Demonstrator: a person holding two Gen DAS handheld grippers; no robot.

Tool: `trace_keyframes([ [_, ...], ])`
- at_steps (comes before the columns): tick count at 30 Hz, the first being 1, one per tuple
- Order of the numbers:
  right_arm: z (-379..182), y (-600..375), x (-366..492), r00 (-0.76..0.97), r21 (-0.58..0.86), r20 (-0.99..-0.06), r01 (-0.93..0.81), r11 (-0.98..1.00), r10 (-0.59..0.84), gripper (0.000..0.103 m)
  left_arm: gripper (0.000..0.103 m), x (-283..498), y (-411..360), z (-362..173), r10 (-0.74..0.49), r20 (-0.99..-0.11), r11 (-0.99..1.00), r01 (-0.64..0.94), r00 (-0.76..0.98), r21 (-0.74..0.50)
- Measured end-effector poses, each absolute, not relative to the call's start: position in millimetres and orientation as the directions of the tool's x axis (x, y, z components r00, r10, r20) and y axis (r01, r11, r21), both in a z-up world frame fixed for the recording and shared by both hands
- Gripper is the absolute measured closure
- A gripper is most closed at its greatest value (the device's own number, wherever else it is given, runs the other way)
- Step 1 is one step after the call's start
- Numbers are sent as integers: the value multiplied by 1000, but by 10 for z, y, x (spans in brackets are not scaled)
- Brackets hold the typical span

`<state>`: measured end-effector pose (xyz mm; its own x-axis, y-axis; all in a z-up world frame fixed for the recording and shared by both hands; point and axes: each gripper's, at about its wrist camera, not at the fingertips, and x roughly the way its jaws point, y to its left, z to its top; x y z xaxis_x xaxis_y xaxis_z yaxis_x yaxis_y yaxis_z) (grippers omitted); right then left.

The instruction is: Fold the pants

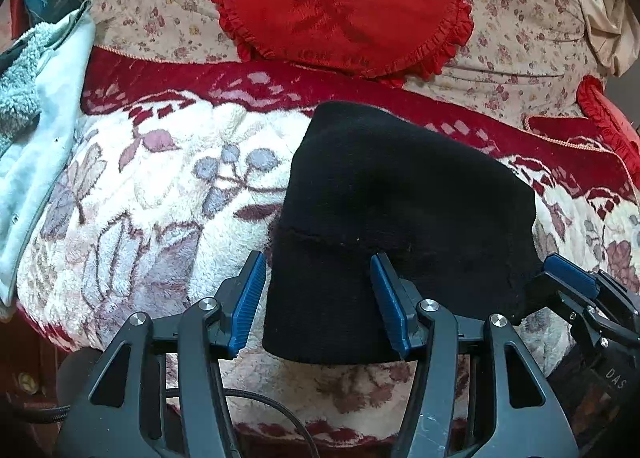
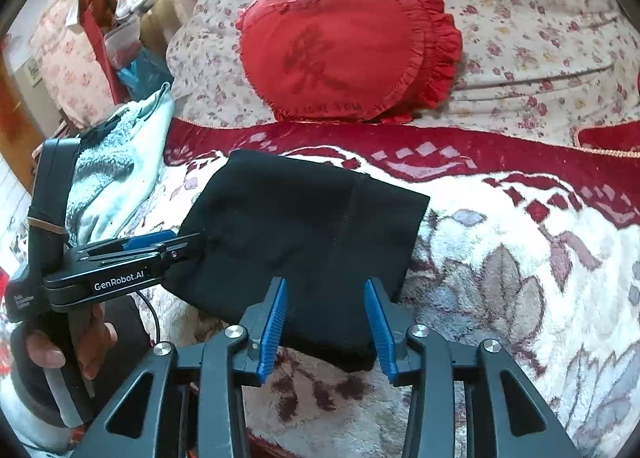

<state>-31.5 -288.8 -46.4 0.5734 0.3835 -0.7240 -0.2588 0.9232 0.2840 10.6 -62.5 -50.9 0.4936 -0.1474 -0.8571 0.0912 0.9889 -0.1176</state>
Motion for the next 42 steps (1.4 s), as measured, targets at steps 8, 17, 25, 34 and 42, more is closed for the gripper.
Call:
trace_keyframes([
  [8, -580, -3126, -242, 573, 355, -722, -174, 918, 388, 54, 49, 116, -604, -458, -138, -855, 989, 109, 500, -96],
  [17, -800, -3231, -96, 547, 479, -697, -127, 869, 464, 50, 49, 264, -378, -446, -225, -848, 974, 99, 480, -202],
  [25, -971, -3237, 85, 499, 591, -656, -125, 797, 566, 42, 49, 389, -433, -595, -309, -845, 951, 116, 435, -288],
  [34, -1038, -3170, 172, 491, 601, -640, -160, 783, 591, 36, 18, 529, -347, -780, -368, -831, 926, 83, 417, -369],
  [42, -1007, -3036, 174, 517, 534, -660, -187, 824, 545, 35, 12, 503, -483, -861, -378, -827, 923, 99, 415, -372],
])
